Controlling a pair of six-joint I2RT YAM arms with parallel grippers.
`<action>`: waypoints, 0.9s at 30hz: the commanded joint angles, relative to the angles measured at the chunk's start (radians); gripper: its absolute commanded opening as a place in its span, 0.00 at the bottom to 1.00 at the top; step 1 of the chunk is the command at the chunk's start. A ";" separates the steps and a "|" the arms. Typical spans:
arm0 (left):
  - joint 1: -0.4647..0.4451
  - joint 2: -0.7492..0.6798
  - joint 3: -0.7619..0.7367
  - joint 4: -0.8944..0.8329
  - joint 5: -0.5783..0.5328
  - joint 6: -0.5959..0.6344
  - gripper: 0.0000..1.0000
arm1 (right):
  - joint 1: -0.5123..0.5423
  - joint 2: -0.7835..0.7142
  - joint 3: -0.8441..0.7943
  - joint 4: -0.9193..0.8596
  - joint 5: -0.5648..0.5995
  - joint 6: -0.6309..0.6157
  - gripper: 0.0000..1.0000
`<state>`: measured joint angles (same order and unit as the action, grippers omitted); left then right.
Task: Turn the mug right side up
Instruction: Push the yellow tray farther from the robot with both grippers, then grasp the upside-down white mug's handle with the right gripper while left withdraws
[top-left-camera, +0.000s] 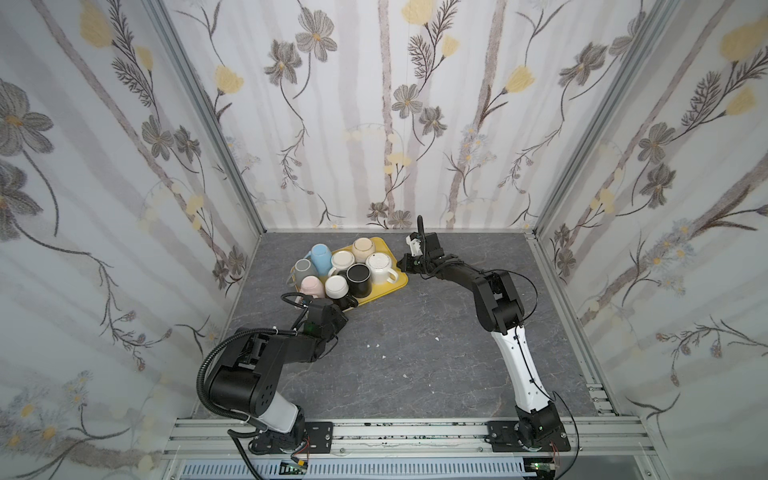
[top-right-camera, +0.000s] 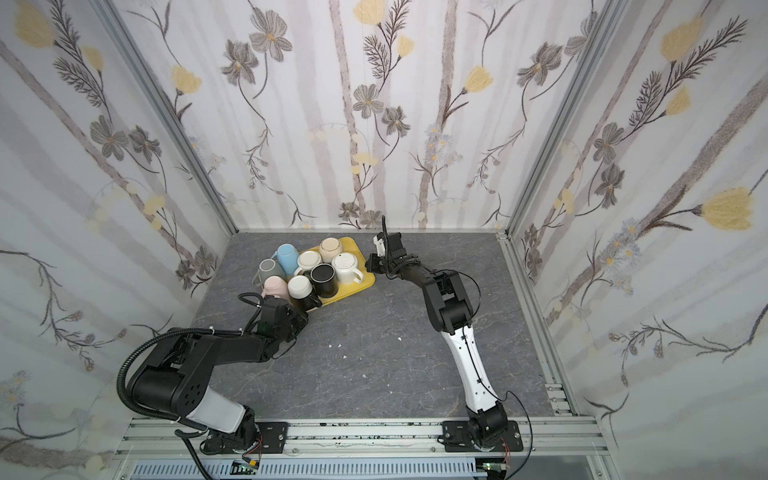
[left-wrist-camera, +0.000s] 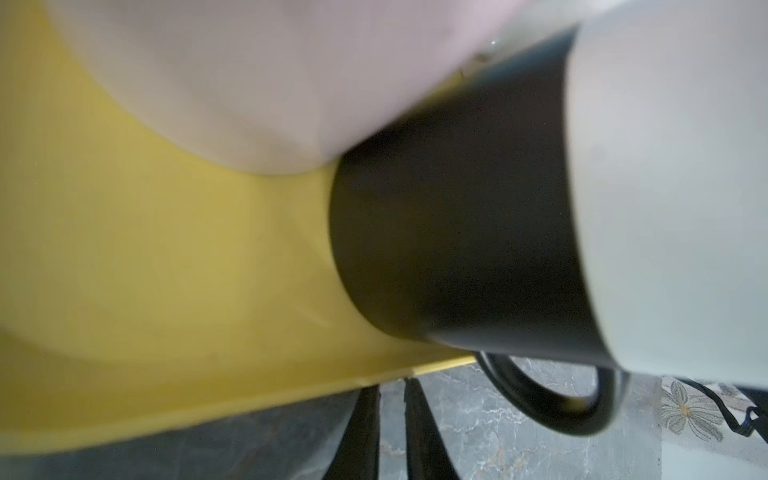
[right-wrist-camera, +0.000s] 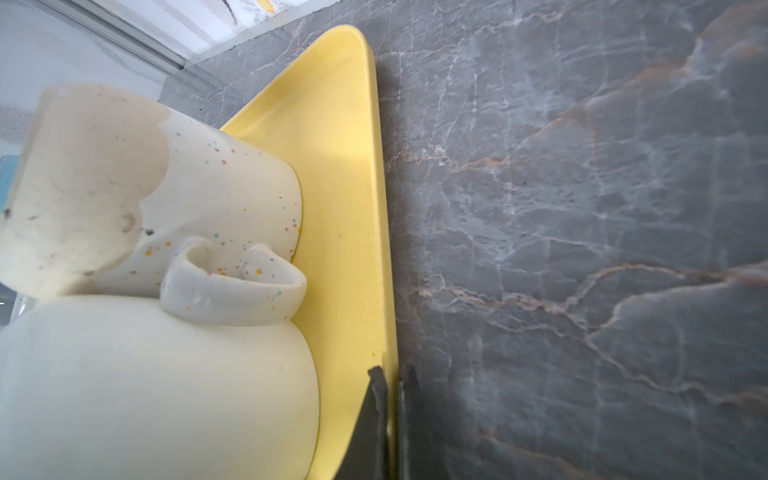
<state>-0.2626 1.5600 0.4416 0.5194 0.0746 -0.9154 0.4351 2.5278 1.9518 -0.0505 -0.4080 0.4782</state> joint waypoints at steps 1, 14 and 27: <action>0.003 0.003 0.025 -0.015 -0.001 0.052 0.20 | -0.013 -0.029 0.009 -0.055 0.063 0.045 0.06; -0.075 -0.272 0.025 -0.284 -0.110 0.147 0.37 | -0.031 -0.351 -0.231 -0.068 0.107 -0.209 0.51; -0.274 -0.283 0.041 -0.234 -0.150 0.136 0.46 | 0.107 -0.314 -0.136 -0.238 0.112 -0.538 0.56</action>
<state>-0.5220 1.2369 0.4549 0.2665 -0.0605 -0.7864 0.5308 2.1792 1.7653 -0.2138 -0.2996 0.0193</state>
